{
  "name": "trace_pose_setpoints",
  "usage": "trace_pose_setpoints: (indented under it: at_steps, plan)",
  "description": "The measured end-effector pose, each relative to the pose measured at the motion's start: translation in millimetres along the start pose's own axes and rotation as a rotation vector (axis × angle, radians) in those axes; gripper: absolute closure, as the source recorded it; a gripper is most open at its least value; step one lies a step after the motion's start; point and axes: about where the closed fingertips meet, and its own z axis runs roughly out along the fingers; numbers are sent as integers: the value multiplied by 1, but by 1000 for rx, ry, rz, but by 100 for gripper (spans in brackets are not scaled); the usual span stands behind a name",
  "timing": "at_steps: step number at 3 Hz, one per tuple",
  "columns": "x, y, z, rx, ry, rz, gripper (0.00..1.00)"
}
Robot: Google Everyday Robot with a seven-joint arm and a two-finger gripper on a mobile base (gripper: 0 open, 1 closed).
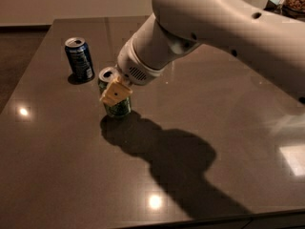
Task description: Pick green can
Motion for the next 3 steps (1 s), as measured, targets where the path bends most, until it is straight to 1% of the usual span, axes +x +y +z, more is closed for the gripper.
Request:
trace_pose_setpoints:
  at_steps: [1,2,3]
  plan:
    - [-19,1,-22,10,-2,-35,100]
    - [-39,5,-44,18,-6,-83,100]
    - [-58,12,-58,11,-15,-132,100]
